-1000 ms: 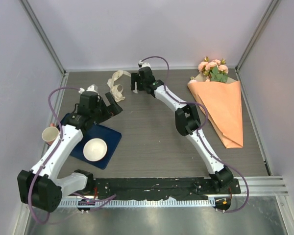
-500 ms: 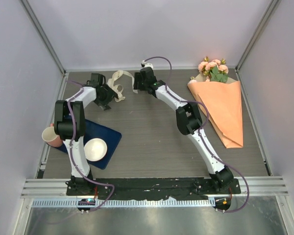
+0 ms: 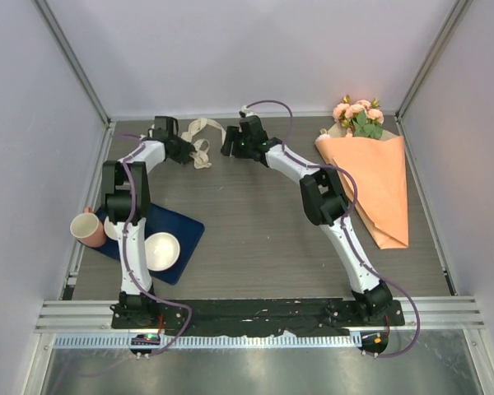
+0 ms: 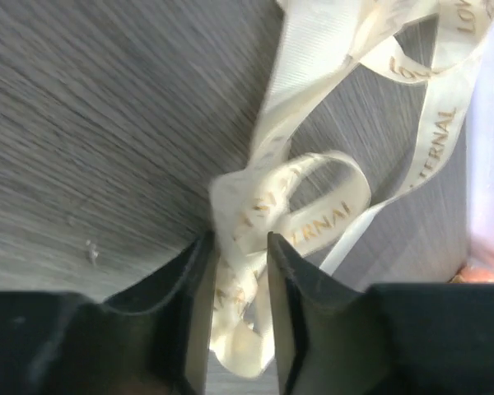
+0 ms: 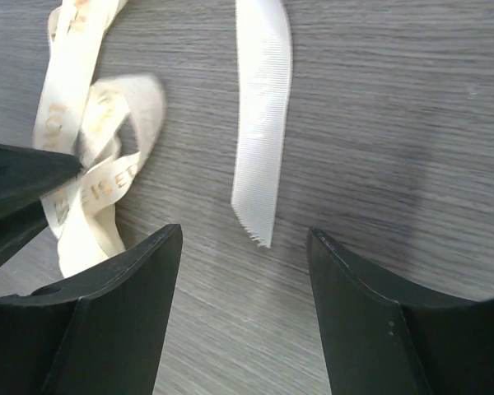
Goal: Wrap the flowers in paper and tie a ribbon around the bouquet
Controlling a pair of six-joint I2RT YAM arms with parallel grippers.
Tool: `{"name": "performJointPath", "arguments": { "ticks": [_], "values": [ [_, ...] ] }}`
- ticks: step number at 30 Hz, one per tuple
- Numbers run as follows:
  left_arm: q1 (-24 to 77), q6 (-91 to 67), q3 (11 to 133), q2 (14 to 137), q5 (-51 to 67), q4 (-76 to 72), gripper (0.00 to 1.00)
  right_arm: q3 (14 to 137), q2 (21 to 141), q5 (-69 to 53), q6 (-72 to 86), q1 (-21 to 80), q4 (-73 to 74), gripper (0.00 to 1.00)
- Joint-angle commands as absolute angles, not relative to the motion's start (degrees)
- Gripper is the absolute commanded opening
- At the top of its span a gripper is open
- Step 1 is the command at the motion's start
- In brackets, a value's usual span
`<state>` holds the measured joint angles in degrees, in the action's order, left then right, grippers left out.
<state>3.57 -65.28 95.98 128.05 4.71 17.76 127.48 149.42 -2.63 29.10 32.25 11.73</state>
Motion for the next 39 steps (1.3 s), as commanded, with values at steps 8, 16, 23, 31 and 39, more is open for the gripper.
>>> {"name": "performJointPath", "arguments": {
  "ticks": [8,16,23,31,39],
  "values": [
    [7.64,-57.05,81.24,113.23,11.77,11.79,0.00,101.94,130.59,-19.34,31.01,31.82,14.15,0.83],
    [30.29,-60.90,51.61,89.68,23.38,3.43,0.04,62.27,91.09,-7.74,31.74,29.44,17.74,0.84],
    [43.07,-56.88,46.75,75.44,15.67,13.75,0.77,46.07,65.93,-0.18,33.66,29.44,27.08,0.84],
    [24.72,-52.03,57.20,77.50,16.60,24.16,0.91,48.59,74.34,-9.50,25.68,31.37,14.87,0.84],
    [11.34,-60.98,61.00,89.47,13.18,16.28,0.70,72.65,104.01,-0.79,20.39,35.77,8.43,0.82]
  ]
}}
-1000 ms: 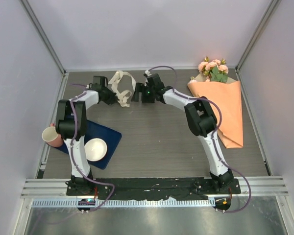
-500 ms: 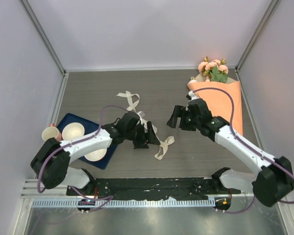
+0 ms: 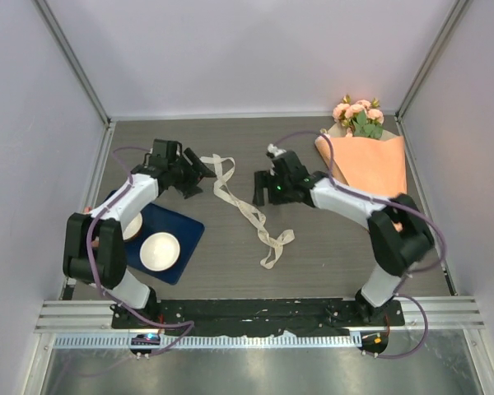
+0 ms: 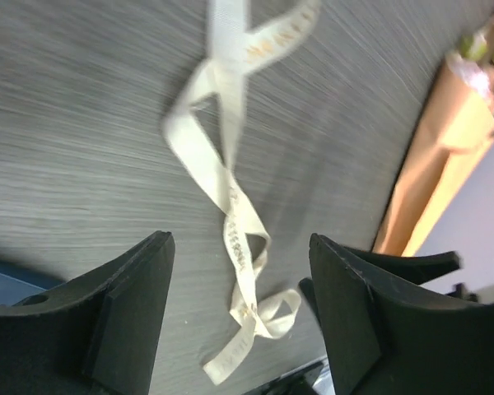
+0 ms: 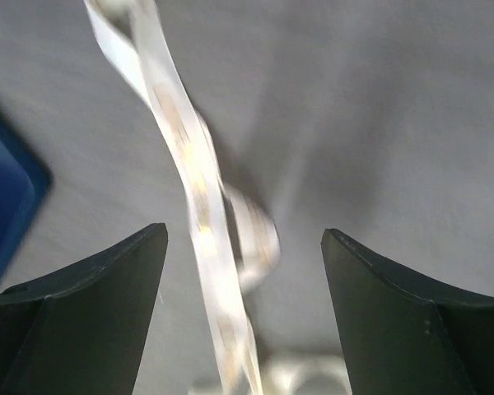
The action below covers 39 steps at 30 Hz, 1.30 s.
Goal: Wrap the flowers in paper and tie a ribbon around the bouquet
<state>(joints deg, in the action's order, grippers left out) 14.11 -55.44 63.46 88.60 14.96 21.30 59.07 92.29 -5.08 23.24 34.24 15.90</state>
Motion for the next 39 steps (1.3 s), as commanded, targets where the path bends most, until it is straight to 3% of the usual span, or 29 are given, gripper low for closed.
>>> {"name": "performJointPath", "arguments": {
  "ticks": [1,7,9,10,12,13,17,21,25,28,35,38,39],
  "values": [
    [11.25,-61.26,60.74,91.13,12.66,14.61,0.70,78.08,107.11,-0.27,20.65,36.12,8.35,0.82],
    [11.25,-59.06,69.78,103.70,17.48,20.57,0.76,97.09,125.48,-2.19,20.39,37.18,11.86,0.74],
    [11.25,-58.98,70.58,105.81,15.92,21.18,0.76,97.47,126.73,-4.47,21.44,37.09,9.77,0.73],
    [11.34,-59.67,70.58,106.26,14.78,21.18,0.72,96.69,127.00,-5.00,22.05,37.09,8.71,0.73],
    [11.25,-59.50,71.27,108.36,12.84,21.53,0.54,96.33,127.88,-6.06,23.37,37.18,7.03,0.72],
    [11.25,-59.59,71.80,109.24,12.75,22.14,0.51,95.89,128.05,-7.98,23.55,37.18,6.60,0.71],
    [11.43,-60.55,72.34,113.20,14.50,20.40,0.53,94.57,128.76,-10.10,25.57,37.18,4.30,0.69],
    [11.43,-61.52,69.62,112.94,14.68,18.02,0.62,91.93,127.88,-12.21,26.19,37.18,1.76,0.69],
    [11.60,-62.40,67.50,112.50,15.12,14.86,0.62,92.55,129.28,-13.89,26.97,37.18,1.58,0.66],
    [11.69,-63.10,66.89,113.64,16.52,13.11,0.54,93.07,130.08,-14.32,27.68,37.18,1.32,0.50],
    [12.04,-64.25,64.95,113.38,15.39,13.35,0.50,95.00,130.60,-15.90,28.21,37.26,0.70,0.38],
    [12.04,-64.25,64.51,113.64,15.38,13.44,0.50,97.46,130.87,-15.30,28.13,37.18,2.62,0.17],
    [12.04,-64.16,64.60,113.82,15.64,13.45,0.50,97.99,130.43,-13.81,27.78,37.26,3.51,0.05]
  ]
}}
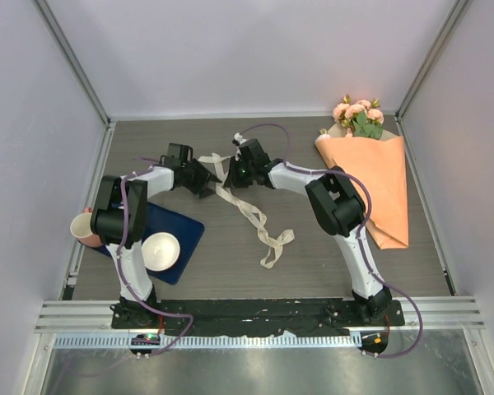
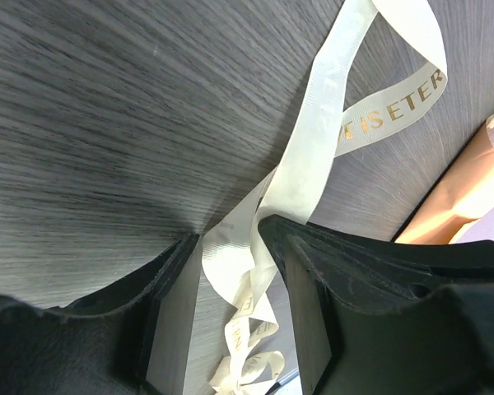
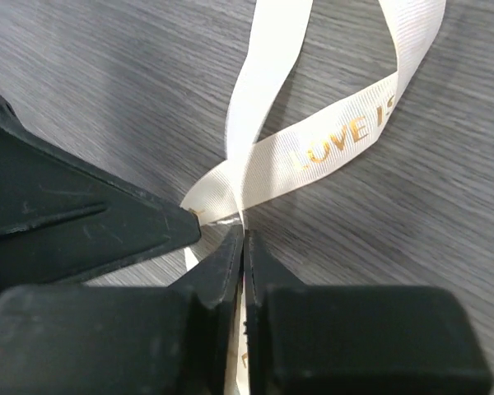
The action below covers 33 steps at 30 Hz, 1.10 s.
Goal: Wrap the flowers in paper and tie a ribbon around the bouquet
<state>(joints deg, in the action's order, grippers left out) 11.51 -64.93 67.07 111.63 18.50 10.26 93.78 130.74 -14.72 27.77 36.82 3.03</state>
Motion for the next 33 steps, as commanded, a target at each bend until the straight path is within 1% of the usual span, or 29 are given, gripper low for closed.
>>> {"name": "performJointPath", "arguments": {
  "ticks": [1,3,4,6,7,11,12,14,15,17,18,20,21,23,25,26,27,28,29,30,32,33],
  "values": [
    [12.22,-64.16,64.51,113.99,15.73,13.19,0.52,97.91,129.73,-11.19,27.95,37.00,4.56,0.01],
    [12.30,-63.72,64.34,114.34,15.47,12.66,0.55,94.86,124.82,-7.05,30.04,36.83,6.23,0.01],
    [12.48,-63.46,64.60,114.61,14.86,13.18,0.61,93.88,122.46,-1.72,30.84,36.83,7.20,0.01],
    [12.74,-62.67,64.86,115.31,14.33,13.36,0.66,90.81,116.41,2.35,32.68,36.83,11.85,0.01],
    [13.27,-62.32,65.56,115.83,14.15,13.45,0.66,89.57,114.45,3.42,34.35,36.83,14.39,0.01],
    [15.38,-60.21,68.37,118.03,12.22,14.94,0.65,83.07,105.58,10.87,39.63,36.83,22.12,0.01],
    [15.73,-59.94,68.81,118.65,11.78,15.29,0.59,80.45,103.99,12.20,40.68,36.91,23.89,0.01],
    [16.70,-59.77,69.34,119.62,10.73,14.94,0.53,77.62,98.81,15.28,42.44,37.09,28.55,0.01],
    [17.13,-59.59,69.52,119.79,10.20,14.77,0.46,74.74,97.05,18.60,42.80,37.26,29.96,0.01],
    [18.01,-58.19,69.87,119.71,8.44,14.41,0.36,72.08,90.99,23.36,43.76,37.26,35.31,0.01],
    [18.19,-57.75,69.96,119.62,7.57,14.50,0.25,69.20,88.53,27.56,44.03,37.27,36.46,0.01],
    [18.46,-56.34,70.05,118.40,3.98,14.68,0.15,66.81,81.87,32.14,47.87,37.09,42.69,0.01],
    [18.20,-55.90,71.09,117.78,2.04,16.50,0.01,64.88,79.83,36.95,49.47,36.92,45.06,0.01],
    [17.41,-54.23,72.59,115.07,-3.13,18.71,0.00,63.46,74.13,42.25,57.08,34.90,55.25,0.01],
    [14.60,-54.40,75.31,113.04,-7.18,23.45,0.00,60.39,70.51,44.56,60.45,29.20,63.84,0.00],
    [13.37,-54.06,76.28,110.94,-10.25,24.77,0.00,58.90,66.40,44.21,61.69,25.26,65.55,0.01],
    [10.84,-53.62,78.55,110.22,-12.02,26.53,0.00,54.88,63.49,43.34,61.61,21.22,66.52,0.01],
    [9.42,-53.27,80.14,109.78,-12.65,27.76,0.00,52.67,60.76,40.20,60.83,12.13,66.27,0.00],
    [8.01,-52.39,81.81,109.86,-12.48,28.73,0.00,50.91,55.51,39.21,59.60,7.87,65.92,0.01],
    [5.65,-52.12,85.31,110.30,-12.13,30.92,0.00,48.54,53.63,38.42,58.02,4.43,65.48,0.00],
    [3.79,-51.42,88.58,111.26,-11.87,33.12,0.00,47.29,51.25,37.27,58.18,-2.95,63.90,0.01],
    [2.65,-51.16,91.64,112.84,-11.17,35.92,0.00,47.11,51.50,36.74,58.36,-5.08,63.81,0.00]
  ]
}}
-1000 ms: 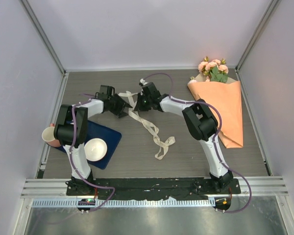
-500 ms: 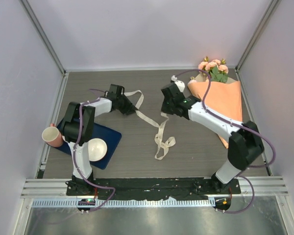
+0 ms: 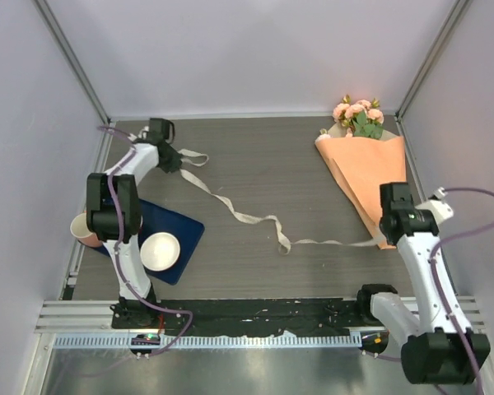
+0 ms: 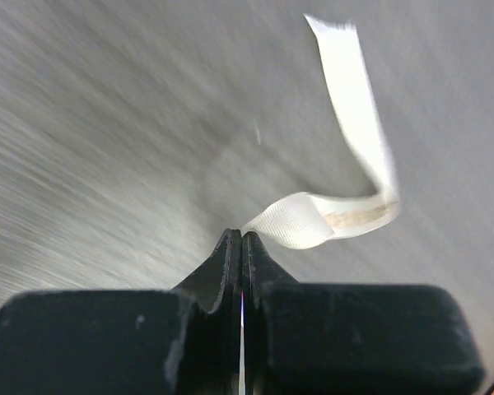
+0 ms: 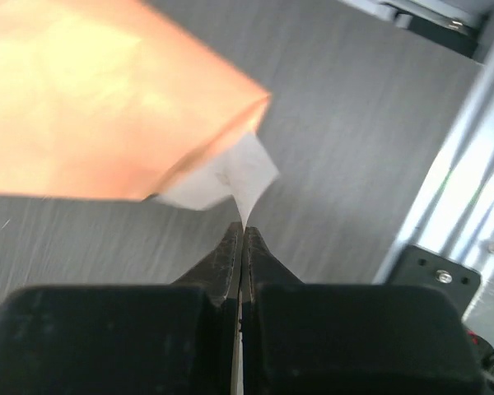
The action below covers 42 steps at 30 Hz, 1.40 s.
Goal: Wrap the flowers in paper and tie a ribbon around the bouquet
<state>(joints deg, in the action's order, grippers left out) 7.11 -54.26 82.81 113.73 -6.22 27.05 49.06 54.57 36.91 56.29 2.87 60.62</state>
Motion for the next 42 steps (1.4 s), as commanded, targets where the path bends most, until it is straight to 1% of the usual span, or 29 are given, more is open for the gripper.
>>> {"name": "performJointPath", "arguments": {
  "ticks": [1,2,5,6,7,9,12,16,20,24,26,30,32,34,40,42],
  "values": [
    [2.38,-50.89,92.80,113.46,-11.08,37.43,0.00,46.76,52.29,36.22,58.62,-6.92,63.46,0.00],
    [2.20,-50.71,93.60,113.99,-11.07,38.66,0.00,46.24,53.08,36.04,58.54,-11.29,62.94,0.00],
    [1.93,-50.80,92.55,114.26,-10.72,39.03,0.00,45.00,56.16,32.81,57.05,-18.78,60.48,0.00],
    [1.93,-51.06,92.11,114.43,-10.46,38.76,0.00,44.56,56.42,32.44,56.34,-23.85,59.51,0.01],
    [1.93,-51.06,92.20,114.96,-10.37,38.59,0.00,44.39,57.03,33.48,55.99,-25.82,57.41,0.01],
    [1.76,-51.15,93.33,115.66,-10.72,38.76,0.00,44.30,58.88,39.60,56.95,-27.15,55.99,0.00],
    [1.67,-50.89,95.53,117.15,-10.63,39.46,0.00,44.91,63.18,42.09,56.25,-30.48,51.61,0.00],
    [1.58,-50.98,98.35,119.09,-9.06,42.36,0.00,43.95,67.84,44.20,55.46,-32.34,45.62,0.00],
    [1.50,-50.36,95.37,117.25,-7.21,40.44,0.00,41.40,69.78,47.72,52.66,-32.43,39.21,0.00],
    [1.49,-49.31,94.75,117.42,-6.07,39.55,0.00,42.45,70.31,52.11,48.27,-32.43,34.65,0.01],
    [1.23,-48.78,94.92,117.86,-5.45,39.46,0.00,43.76,71.10,55.45,48.16,-32.52,34.45,0.01],
    [0.44,-47.99,95.89,118.39,-4.05,40.78,0.00,46.49,74.26,54.66,46.23,-32.61,34.00,0.04],
    [0.18,-47.73,95.45,117.34,-4.83,40.69,0.00,46.84,74.36,56.50,45.97,-32.61,33.58,0.01],
    [0.18,-47.64,94.84,116.46,-5.88,39.82,0.00,46.58,73.83,57.21,46.05,-32.61,33.14,0.01],
    [-4.65,-47.11,97.12,116.63,-5.01,41.92,0.00,47.20,74.62,60.02,46.84,-34.54,33.75,0.01],
    [-5.01,-46.76,97.82,115.32,-7.46,41.92,0.00,47.37,74.62,60.91,47.72,-35.15,34.54,0.00]
  ]
}}
